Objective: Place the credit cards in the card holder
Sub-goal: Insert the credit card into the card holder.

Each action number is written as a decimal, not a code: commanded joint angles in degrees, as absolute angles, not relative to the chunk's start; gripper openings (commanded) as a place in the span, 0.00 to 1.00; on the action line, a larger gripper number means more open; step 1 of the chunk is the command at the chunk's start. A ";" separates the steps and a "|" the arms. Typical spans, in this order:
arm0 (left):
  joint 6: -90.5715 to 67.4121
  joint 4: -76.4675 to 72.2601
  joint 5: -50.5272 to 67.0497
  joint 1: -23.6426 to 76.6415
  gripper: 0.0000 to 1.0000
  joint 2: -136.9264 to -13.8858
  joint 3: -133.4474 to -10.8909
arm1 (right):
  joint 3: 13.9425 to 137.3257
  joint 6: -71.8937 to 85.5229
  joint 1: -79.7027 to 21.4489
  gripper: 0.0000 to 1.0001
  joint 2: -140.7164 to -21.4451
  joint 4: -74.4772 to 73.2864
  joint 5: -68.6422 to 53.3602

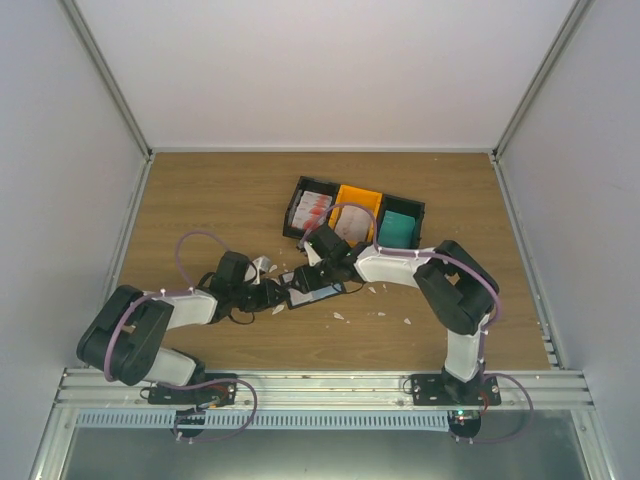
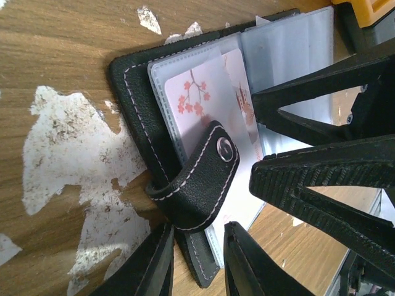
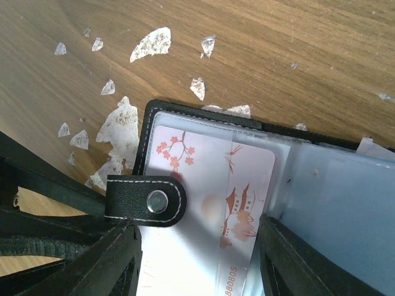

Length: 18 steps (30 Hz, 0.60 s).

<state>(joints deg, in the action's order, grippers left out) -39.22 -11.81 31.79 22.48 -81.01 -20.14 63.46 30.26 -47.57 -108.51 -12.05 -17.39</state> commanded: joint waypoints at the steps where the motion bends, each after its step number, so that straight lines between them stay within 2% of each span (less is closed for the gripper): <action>1: -37.56 -11.08 29.38 23.01 0.26 -81.37 -20.83 | 64.76 30.20 -48.86 0.54 -106.51 -15.74 -13.33; 3: -37.30 -9.76 27.68 23.04 0.28 -79.59 -20.83 | 64.70 30.52 -48.19 0.56 -104.64 -16.42 -8.98; 9: -36.31 -3.48 22.12 23.35 0.45 -71.23 -21.49 | 63.52 31.60 -44.11 0.63 -97.23 -19.89 5.16; 14: -35.65 1.14 18.93 23.30 0.61 -64.27 -23.44 | 64.95 22.33 -37.23 0.64 -92.23 -21.95 7.42; 18: -35.25 3.03 18.25 23.29 0.70 -60.65 -25.07 | 71.10 12.29 -30.54 0.65 -93.58 -29.02 4.86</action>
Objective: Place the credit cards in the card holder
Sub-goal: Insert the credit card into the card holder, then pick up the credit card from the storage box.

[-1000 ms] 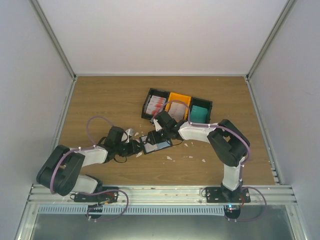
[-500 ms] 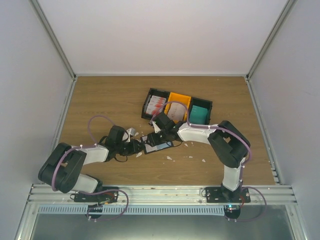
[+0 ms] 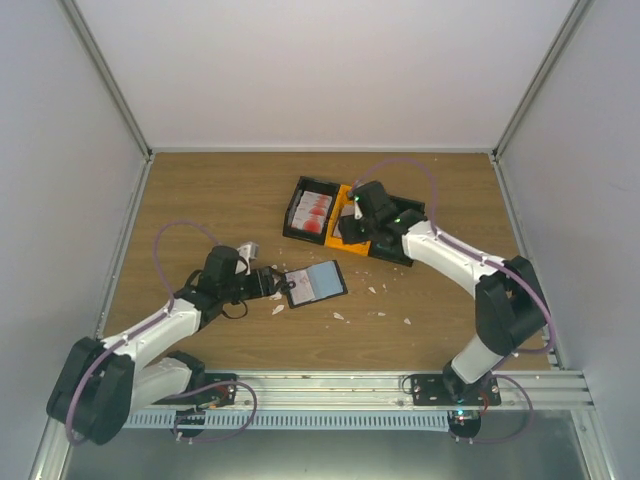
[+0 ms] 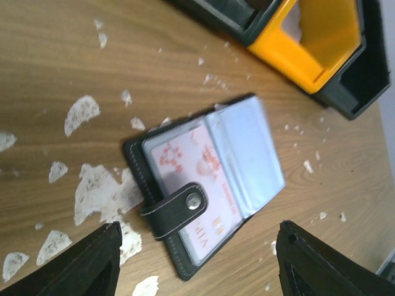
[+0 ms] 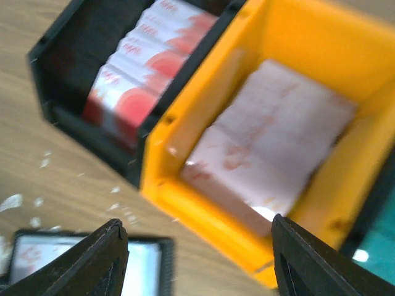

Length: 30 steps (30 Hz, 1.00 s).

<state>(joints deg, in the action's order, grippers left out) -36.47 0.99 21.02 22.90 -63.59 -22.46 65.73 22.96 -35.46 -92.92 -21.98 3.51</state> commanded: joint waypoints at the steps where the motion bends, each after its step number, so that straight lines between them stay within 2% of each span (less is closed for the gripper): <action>1: -35.32 3.15 18.41 23.29 0.71 -60.33 -25.54 | 72.33 10.58 -28.87 0.65 -93.98 -30.71 3.85; 6: -35.81 0.85 22.40 23.29 0.72 -62.50 -27.74 | 72.03 5.74 -21.34 0.58 -93.58 -34.71 1.95; 8: -35.77 -0.61 24.57 23.29 0.71 -64.49 -28.58 | 71.60 3.53 -19.35 0.48 -93.18 -35.46 0.35; 20: -33.89 -0.52 29.51 23.57 0.66 -79.64 -37.97 | 75.38 0.26 -15.82 0.12 -103.01 -40.15 -1.63; 24: -33.39 -0.44 29.75 23.56 0.66 -81.16 -38.99 | 77.56 -1.13 -15.88 0.16 -105.88 -41.25 -3.02; 28: -33.21 -0.80 29.18 23.57 0.66 -82.75 -39.47 | 77.80 -2.55 -16.24 0.25 -106.85 -40.32 -5.03; 30: -33.38 -0.85 29.61 23.55 0.66 -83.42 -39.97 | 78.56 -2.96 -16.65 0.26 -108.06 -40.01 -6.26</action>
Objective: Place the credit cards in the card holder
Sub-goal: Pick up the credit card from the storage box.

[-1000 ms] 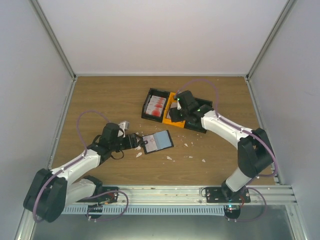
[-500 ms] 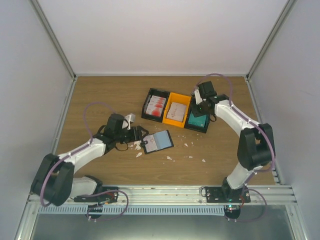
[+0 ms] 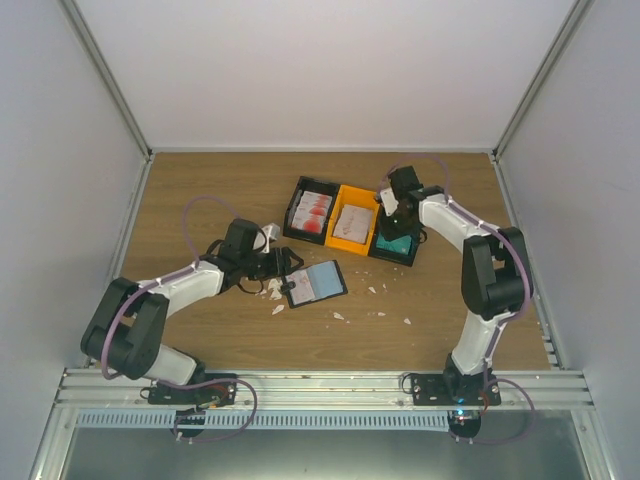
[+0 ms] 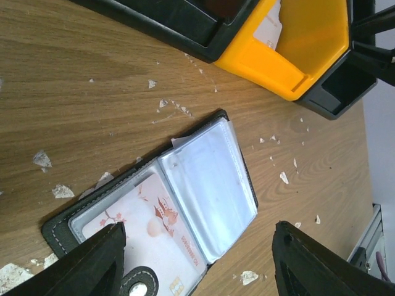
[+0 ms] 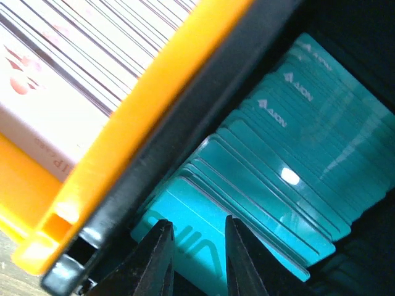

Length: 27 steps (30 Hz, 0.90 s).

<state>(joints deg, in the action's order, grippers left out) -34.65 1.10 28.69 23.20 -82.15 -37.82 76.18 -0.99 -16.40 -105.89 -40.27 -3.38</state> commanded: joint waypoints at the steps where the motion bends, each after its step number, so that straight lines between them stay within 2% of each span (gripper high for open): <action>1: -33.41 -0.92 29.95 23.57 0.66 -83.70 -40.23 | 79.10 -2.90 -16.97 0.26 -108.74 -40.11 -6.96; 4: -33.44 -1.45 30.51 23.60 0.66 -84.66 -41.08 | 80.31 -2.43 -18.03 0.28 -110.09 -39.12 -7.99; 9: -35.38 -4.37 35.85 24.23 0.65 -88.63 -42.76 | 82.20 -2.45 -19.07 0.37 -111.97 -38.91 -8.13; 16: -36.99 -6.16 35.59 27.48 0.59 -95.00 -47.21 | 81.53 -5.34 -19.08 0.39 -113.13 -40.89 -5.47; 27: -37.46 -3.56 27.51 33.96 0.38 -102.23 -56.38 | 80.08 -7.81 -18.84 0.40 -114.44 -41.54 -4.21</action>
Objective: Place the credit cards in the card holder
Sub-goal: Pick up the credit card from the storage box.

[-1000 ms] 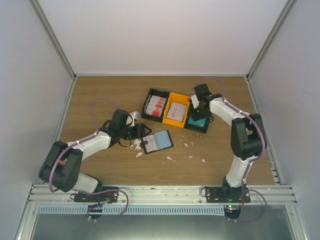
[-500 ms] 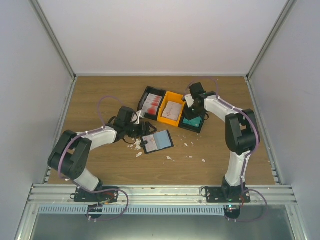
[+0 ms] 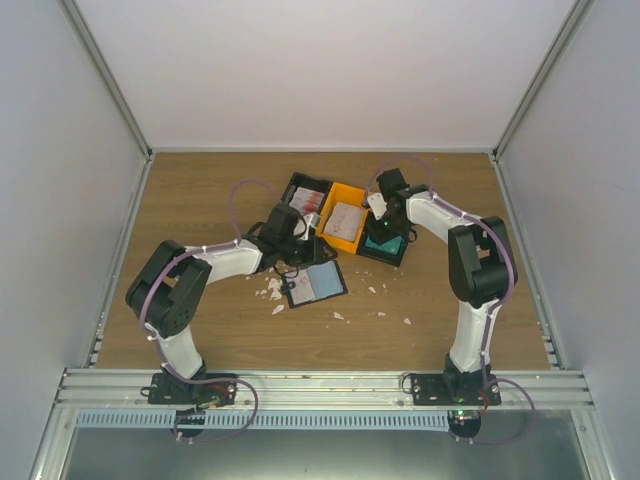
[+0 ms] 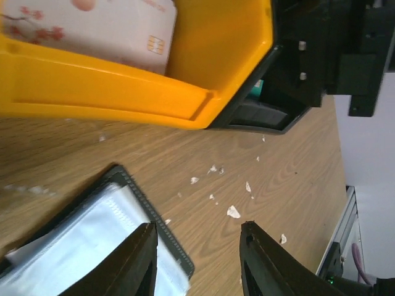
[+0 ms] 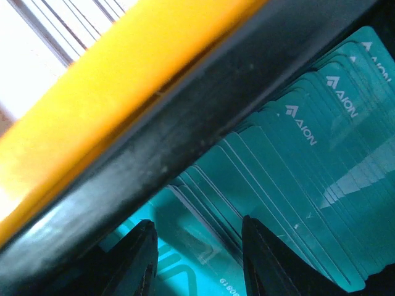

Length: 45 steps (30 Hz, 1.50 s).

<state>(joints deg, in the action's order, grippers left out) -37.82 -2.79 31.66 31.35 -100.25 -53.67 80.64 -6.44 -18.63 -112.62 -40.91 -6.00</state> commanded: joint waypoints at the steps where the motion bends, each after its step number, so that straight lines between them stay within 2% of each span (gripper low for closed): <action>1: -37.66 -3.52 26.92 34.34 0.38 -102.89 -56.79 | 80.03 -7.60 -18.74 0.41 -114.67 -41.49 -3.48; 5: -38.41 -3.73 26.16 35.44 0.36 -105.30 -58.18 | 79.81 -6.95 -18.16 0.44 -115.19 -41.73 -2.35; 12: -39.11 -3.60 25.17 36.15 0.34 -108.77 -61.48 | 78.42 -6.17 -18.26 0.38 -112.12 -42.74 -7.21; 26: -38.71 -3.34 20.83 36.65 0.32 -113.58 -65.13 | 75.91 -4.78 -19.00 0.36 -106.58 -44.98 -12.29; 45: -38.29 -2.73 21.51 36.74 0.32 -115.12 -65.92 | 69.87 2.15 -23.33 0.36 -100.80 -46.37 -9.76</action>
